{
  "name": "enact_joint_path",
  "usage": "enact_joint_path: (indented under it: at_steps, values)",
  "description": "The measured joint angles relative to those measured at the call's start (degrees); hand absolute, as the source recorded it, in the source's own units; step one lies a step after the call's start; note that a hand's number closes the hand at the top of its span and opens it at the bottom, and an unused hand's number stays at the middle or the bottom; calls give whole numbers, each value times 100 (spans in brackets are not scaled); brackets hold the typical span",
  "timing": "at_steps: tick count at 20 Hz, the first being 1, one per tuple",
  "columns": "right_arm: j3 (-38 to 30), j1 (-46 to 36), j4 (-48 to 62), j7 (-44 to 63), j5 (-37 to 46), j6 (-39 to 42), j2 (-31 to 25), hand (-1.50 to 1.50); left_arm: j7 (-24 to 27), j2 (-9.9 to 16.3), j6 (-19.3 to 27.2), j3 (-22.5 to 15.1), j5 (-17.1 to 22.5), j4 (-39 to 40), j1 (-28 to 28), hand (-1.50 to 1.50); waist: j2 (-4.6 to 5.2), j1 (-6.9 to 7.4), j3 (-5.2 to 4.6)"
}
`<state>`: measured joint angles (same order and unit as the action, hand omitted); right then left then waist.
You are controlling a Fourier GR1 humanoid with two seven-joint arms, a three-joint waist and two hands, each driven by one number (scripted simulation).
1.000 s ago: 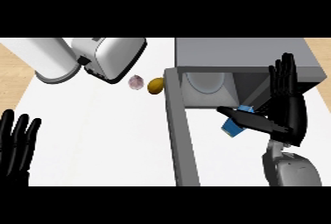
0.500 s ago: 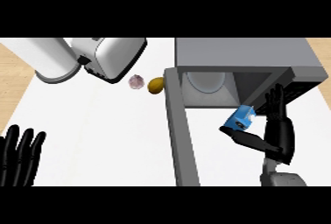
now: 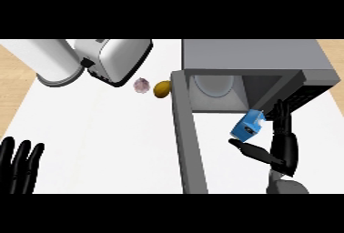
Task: Pick up the milk, place it into the microwave and close the microwave
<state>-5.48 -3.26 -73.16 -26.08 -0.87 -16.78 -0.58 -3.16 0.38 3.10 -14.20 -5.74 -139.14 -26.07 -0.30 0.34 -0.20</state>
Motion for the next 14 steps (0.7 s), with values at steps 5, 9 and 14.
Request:
enact_joint_path:
  at_steps: [5,9,14]
  values:
    - [-200,-243,686,-624,-303,221,6,-150,-16,38,39,-6,74,-9,-49,-150,-17,4,-13]
    - [-486,-512,1633,-1278,-495,490,-90,-150,157,25,55,-28,-19,112,-67,-150,-5,26,-5]
    - [-746,-872,2647,-1989,-580,743,-265,-150,378,26,26,-67,-21,221,-202,-150,-27,39,-22]
